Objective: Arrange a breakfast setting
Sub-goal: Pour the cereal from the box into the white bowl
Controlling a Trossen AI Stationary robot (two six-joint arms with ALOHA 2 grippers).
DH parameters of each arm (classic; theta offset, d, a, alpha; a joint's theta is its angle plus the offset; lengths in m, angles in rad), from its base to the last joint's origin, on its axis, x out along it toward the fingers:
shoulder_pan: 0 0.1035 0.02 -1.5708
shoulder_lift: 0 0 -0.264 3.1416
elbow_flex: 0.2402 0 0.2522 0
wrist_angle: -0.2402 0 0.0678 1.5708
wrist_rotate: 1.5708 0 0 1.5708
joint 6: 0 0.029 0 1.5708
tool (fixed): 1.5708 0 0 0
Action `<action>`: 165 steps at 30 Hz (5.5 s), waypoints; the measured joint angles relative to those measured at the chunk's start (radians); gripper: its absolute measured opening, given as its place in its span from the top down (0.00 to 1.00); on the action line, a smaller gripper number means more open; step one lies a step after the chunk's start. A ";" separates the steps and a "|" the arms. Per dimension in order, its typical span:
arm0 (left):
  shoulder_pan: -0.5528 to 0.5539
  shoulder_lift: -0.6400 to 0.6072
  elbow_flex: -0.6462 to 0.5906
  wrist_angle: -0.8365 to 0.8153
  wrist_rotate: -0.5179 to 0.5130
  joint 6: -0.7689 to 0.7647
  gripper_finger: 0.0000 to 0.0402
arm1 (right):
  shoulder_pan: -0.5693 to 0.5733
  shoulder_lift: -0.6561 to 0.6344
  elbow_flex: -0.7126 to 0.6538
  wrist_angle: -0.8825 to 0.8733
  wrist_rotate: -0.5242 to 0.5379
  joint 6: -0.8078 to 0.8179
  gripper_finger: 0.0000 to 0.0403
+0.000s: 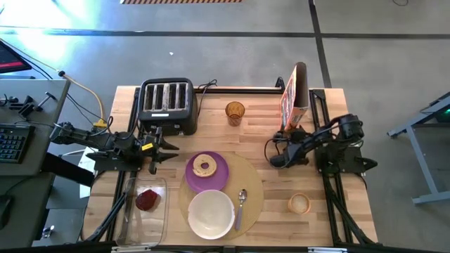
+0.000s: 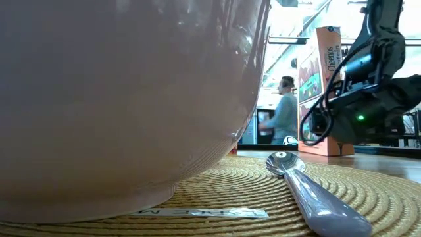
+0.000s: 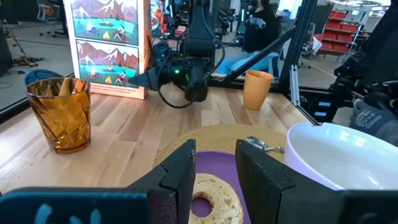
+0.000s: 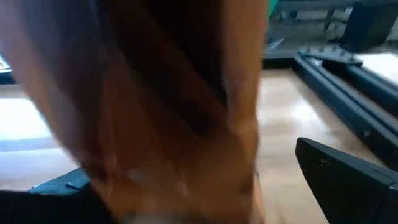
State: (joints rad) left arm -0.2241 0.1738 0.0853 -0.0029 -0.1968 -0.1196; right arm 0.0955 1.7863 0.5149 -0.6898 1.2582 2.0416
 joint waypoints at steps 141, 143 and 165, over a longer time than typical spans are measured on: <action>0.000 0.000 0.000 0.000 0.000 0.000 0.74 | 0.583 -0.452 0.846 -0.585 -0.294 -1.312 0.60; 0.000 0.000 0.000 0.000 0.000 0.000 0.74 | 0.589 -0.452 0.868 -0.583 -0.308 -1.360 0.60; 0.000 0.000 0.000 0.000 0.000 0.000 0.74 | 0.614 -0.452 0.912 -0.499 -0.394 -1.989 0.60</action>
State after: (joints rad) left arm -0.2240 0.1738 0.0853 -0.0025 -0.1968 -0.1197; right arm 0.7097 1.3342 1.4269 -1.1890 0.8642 0.0525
